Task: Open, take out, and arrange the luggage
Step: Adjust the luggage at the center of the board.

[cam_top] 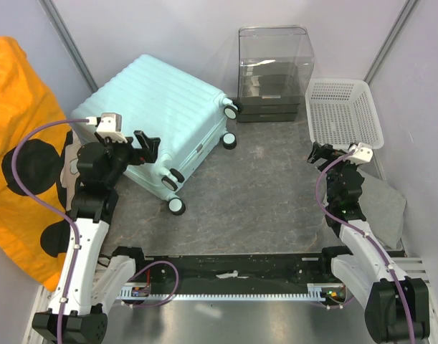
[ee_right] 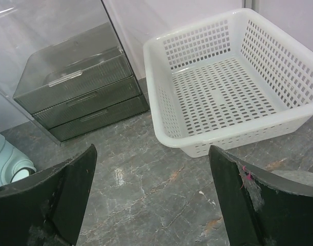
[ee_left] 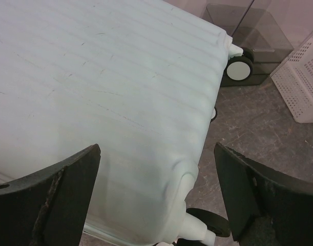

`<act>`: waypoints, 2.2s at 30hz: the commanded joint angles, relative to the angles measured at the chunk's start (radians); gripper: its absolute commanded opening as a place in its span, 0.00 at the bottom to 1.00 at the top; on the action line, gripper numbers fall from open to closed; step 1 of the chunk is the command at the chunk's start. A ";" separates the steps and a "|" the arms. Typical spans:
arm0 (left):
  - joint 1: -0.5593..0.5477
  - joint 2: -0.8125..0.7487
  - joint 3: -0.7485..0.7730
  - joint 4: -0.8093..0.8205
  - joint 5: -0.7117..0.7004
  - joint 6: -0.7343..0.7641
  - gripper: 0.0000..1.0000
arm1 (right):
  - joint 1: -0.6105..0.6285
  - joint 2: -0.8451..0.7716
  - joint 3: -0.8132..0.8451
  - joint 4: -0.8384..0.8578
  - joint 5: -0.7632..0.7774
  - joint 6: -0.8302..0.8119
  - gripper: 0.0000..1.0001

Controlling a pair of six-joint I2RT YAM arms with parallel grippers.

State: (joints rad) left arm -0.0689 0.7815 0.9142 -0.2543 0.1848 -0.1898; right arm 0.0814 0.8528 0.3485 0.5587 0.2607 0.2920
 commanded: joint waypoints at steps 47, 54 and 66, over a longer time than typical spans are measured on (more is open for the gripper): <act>-0.229 -0.031 0.047 -0.126 -0.011 -0.010 0.96 | 0.814 0.487 0.461 -0.043 -0.251 -0.097 0.84; -0.114 0.064 0.156 -0.143 -0.042 -0.006 0.99 | 0.942 0.669 0.636 -0.046 -0.330 -0.040 0.87; 0.119 0.090 0.172 -0.086 0.016 -0.057 0.99 | 1.005 0.799 0.837 -0.258 -0.350 -0.179 0.90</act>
State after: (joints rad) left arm 0.0288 0.8757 1.0725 -0.3981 0.1844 -0.2199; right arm 1.0618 1.6218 1.1149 0.3515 -0.0753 0.1589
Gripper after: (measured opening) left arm 0.993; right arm 0.902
